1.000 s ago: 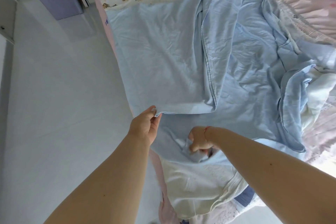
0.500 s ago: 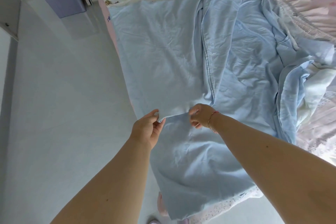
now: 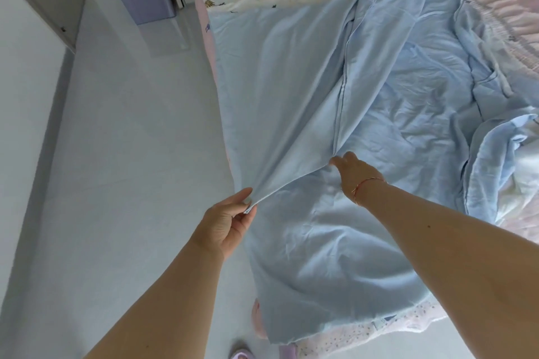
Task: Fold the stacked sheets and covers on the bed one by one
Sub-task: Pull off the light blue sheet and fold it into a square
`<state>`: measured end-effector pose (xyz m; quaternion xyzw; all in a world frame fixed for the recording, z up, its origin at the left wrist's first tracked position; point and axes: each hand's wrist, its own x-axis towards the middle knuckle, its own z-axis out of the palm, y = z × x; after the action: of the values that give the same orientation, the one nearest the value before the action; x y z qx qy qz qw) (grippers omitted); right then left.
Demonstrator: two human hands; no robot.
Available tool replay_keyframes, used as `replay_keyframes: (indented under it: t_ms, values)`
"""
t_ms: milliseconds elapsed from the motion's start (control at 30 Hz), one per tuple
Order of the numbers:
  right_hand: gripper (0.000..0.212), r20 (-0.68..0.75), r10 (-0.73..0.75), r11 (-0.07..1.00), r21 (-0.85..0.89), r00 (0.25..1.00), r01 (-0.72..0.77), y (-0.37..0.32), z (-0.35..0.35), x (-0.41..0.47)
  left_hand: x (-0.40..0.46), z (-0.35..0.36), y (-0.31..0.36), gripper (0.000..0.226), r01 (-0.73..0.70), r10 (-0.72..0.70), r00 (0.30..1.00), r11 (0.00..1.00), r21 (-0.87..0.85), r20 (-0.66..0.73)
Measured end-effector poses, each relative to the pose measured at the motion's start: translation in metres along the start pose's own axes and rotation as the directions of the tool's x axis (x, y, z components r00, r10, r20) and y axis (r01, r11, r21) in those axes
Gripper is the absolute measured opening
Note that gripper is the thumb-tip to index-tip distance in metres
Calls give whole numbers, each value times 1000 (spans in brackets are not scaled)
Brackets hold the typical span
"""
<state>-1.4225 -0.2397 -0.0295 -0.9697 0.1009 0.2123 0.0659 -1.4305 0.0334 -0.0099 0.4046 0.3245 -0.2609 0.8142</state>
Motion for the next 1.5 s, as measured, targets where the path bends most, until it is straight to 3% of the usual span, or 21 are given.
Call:
replay_keyframes:
  t_ms: [133, 233, 333, 500, 600, 667, 767, 1000, 1167, 1367, 1500]
  values:
    - [49, -259, -142, 987, 38, 955, 157, -17, -7, -3, -16, 6, -2, 34, -3, 4, 995, 1000, -8, 99]
    - [63, -133, -175, 985, -18, 975, 174, -23, -17, -1, -30, 2, -1, 35, -22, 24, 991, 1000, -13, 133]
    - [38, -26, -138, 984, -121, 990, 134, -15, -26, 1, -45, -10, -1, 32, -53, 51, 993, 998, 20, 108]
    - [21, -80, -273, 932, -269, 959, 243, 4, -30, -32, -61, -33, -15, 36, -106, 115, 992, 983, 147, -50]
    - [4, -227, -489, 839, -387, 842, 383, 21, -27, -65, -72, -38, -32, 37, -142, 166, 980, 968, 207, -108]
    - [4, -194, -527, 831, -323, 827, 453, 30, -28, -90, -84, -41, -46, 37, -161, 191, 975, 961, 226, -117]
    - [19, -49, -427, 888, -212, 903, 408, 40, -24, -125, -104, -51, -69, 38, -155, 193, 973, 953, 260, -129]
    - [14, 62, -449, 861, -235, 892, 450, 60, -1, -190, -154, -72, -125, 38, -133, 182, 969, 954, 270, -168]
    - [23, 129, -430, 860, -242, 894, 448, 66, 22, -208, -162, -81, -152, 40, -90, 163, 961, 948, 305, -224]
    - [34, 58, -471, 868, -149, 880, 474, 82, 36, -210, -149, -71, -158, 44, -35, 251, 916, 828, 560, -314]
    - [34, -3, -401, 913, -85, 916, 400, 118, 32, -203, -132, -30, -161, 38, -91, 300, 921, 786, 612, -250]
